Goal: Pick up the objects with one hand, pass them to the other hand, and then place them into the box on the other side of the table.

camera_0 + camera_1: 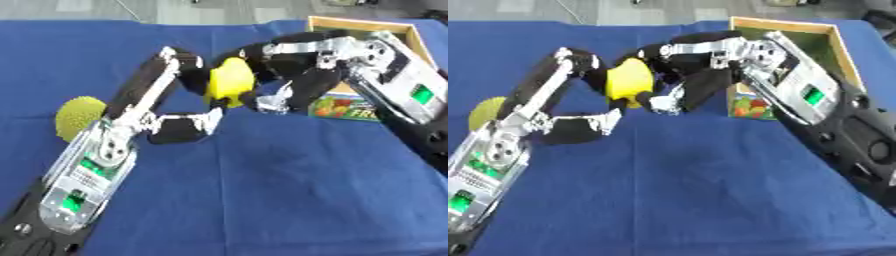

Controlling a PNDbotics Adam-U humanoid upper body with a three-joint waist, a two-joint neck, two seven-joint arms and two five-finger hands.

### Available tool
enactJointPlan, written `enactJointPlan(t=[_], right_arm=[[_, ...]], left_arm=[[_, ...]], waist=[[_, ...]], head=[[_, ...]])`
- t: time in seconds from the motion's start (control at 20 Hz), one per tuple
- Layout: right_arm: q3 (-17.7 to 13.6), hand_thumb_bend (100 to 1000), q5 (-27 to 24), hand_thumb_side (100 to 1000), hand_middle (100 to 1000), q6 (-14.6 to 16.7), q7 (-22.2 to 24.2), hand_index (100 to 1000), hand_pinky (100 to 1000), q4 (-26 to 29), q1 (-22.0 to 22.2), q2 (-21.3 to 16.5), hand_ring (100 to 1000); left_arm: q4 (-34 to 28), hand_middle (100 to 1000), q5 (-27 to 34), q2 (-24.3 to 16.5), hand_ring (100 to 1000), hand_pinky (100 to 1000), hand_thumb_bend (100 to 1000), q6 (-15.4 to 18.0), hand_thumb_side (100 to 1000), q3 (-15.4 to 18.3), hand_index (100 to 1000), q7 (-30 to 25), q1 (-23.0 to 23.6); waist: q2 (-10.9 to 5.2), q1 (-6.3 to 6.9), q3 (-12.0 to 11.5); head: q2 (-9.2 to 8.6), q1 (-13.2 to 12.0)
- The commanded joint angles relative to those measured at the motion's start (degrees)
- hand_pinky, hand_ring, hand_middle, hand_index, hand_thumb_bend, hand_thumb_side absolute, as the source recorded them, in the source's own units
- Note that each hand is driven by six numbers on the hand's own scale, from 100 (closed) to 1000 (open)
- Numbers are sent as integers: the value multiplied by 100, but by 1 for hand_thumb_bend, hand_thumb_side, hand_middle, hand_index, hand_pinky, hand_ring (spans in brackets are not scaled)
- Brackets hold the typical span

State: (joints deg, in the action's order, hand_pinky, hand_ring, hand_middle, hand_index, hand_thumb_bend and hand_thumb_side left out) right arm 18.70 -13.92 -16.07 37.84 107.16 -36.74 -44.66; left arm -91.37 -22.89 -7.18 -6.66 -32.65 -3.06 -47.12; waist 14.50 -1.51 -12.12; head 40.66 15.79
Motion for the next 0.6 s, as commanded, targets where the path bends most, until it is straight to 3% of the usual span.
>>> enactJointPlan(t=[0.05,0.25,0.3,0.35,0.4,0.6], right_arm=[[-61,100,30,268,945,13,-7,1000,776,-11,-53,-68,947],[-71,100,-40,321,890,-99,-154,1000,751,-17,-56,-64,925],[-74,100,-68,412,852,-137,-211,985,734,-17,-57,-61,910],[-79,100,-112,503,812,-179,-287,939,719,-18,-59,-57,895],[-79,100,-172,534,783,-222,-371,911,708,-17,-61,-53,882],[-68,100,-423,576,655,-320,-583,795,654,15,-64,-47,804]], left_arm=[[-138,383,68,-13,485,569,100,51,114,42,440,13,-100],[-136,383,84,2,485,569,100,57,115,38,440,1,-100],[-138,383,83,7,485,569,100,58,115,40,440,2,-102],[-140,383,83,13,485,570,100,60,115,40,440,2,-103],[-142,383,82,19,485,570,100,63,115,40,440,2,-105],[-143,384,81,41,486,570,100,80,119,39,441,19,-108]], waist=[[6,-63,6],[6,-55,14],[6,-53,16],[6,-52,19],[6,-51,21],[7,-48,31]], head=[[-75,20],[-69,15],[-68,15],[-68,15],[-69,14],[-70,11]])
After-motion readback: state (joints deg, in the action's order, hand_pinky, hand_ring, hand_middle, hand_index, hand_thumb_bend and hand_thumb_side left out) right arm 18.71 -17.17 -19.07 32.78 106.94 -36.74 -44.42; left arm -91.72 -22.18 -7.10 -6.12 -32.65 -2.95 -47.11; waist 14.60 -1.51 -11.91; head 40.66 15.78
